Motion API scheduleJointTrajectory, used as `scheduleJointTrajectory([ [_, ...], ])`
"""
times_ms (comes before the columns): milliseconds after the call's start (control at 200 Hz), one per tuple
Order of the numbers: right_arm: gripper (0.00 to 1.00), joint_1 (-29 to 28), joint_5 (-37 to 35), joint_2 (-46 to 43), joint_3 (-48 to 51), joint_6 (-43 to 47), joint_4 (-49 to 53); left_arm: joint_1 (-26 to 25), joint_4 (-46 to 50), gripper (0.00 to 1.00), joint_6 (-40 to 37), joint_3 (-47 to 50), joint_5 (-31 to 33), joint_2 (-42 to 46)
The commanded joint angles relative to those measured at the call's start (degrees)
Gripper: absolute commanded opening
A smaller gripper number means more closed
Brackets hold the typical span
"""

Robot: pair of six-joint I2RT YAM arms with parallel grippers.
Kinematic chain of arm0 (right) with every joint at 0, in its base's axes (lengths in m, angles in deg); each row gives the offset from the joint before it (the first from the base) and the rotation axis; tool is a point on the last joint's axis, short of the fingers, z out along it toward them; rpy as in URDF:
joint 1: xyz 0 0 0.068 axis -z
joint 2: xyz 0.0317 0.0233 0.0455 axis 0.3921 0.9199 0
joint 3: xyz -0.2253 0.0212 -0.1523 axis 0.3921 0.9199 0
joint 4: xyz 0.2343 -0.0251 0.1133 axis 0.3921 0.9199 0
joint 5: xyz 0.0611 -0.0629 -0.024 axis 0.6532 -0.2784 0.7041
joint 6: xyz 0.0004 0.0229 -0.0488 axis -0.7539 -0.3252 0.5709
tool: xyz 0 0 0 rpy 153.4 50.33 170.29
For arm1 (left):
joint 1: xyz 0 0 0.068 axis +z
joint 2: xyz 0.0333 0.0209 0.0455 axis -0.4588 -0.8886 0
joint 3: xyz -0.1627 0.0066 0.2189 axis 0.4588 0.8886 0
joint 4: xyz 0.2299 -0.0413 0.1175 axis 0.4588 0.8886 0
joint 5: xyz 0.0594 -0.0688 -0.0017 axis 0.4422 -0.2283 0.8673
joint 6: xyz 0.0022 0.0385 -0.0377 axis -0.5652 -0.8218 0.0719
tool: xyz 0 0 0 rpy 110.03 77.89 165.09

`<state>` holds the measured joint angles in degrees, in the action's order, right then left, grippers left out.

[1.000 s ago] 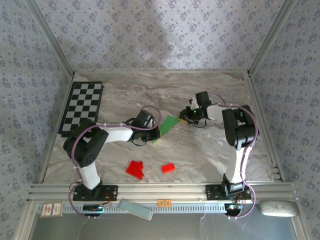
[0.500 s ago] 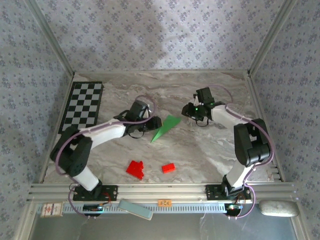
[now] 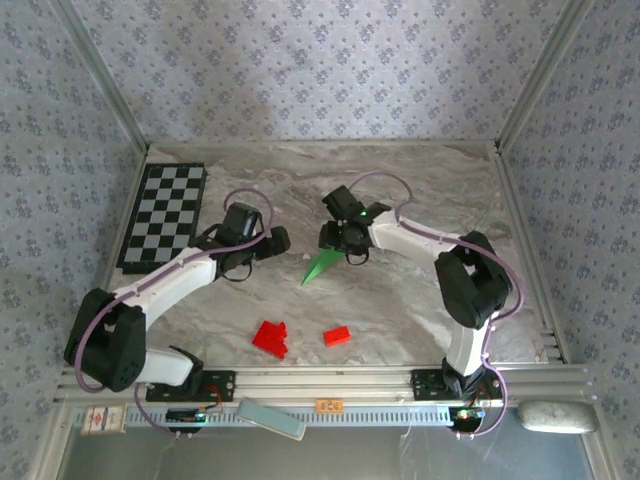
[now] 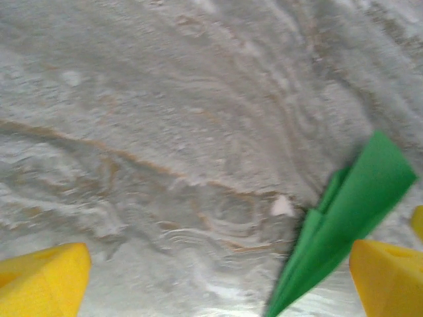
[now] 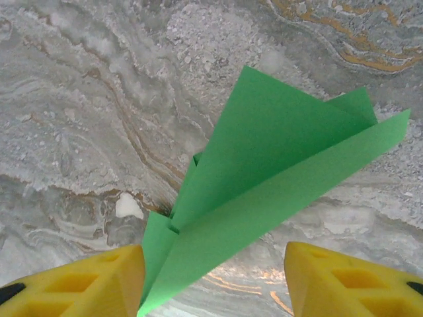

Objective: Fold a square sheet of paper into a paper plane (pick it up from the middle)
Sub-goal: Turn over the paper plane at the center of the table.

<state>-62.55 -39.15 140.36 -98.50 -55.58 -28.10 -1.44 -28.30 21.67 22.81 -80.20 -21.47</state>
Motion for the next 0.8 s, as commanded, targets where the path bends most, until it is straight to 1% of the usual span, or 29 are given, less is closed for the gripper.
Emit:
scheduleJointTrajectory([
  [0,0.61,-2.2,-7.1,4.0,-4.5,-5.9,8.4,1.0,2.1,1.0,-2.5,1.5,3.0,2.8],
  [140,0.61,-3.9,-8.8,9.2,-10.1,-9.3,14.6,1.9,1.9,1.0,-2.7,2.7,3.1,3.3],
  [275,0.57,-4.2,-10.9,10.1,-11.1,-11.1,17.4,2.5,1.8,1.0,-3.0,3.3,3.1,3.3],
  [540,0.48,-4.8,-13.5,8.4,-9.4,-14.0,18.6,2.7,1.3,1.0,-2.4,3.2,3.2,2.3],
  [795,0.39,-4.4,-11.0,9.0,-8.8,-14.1,17.0,2.7,1.8,1.0,-1.3,3.2,3.6,1.9],
])
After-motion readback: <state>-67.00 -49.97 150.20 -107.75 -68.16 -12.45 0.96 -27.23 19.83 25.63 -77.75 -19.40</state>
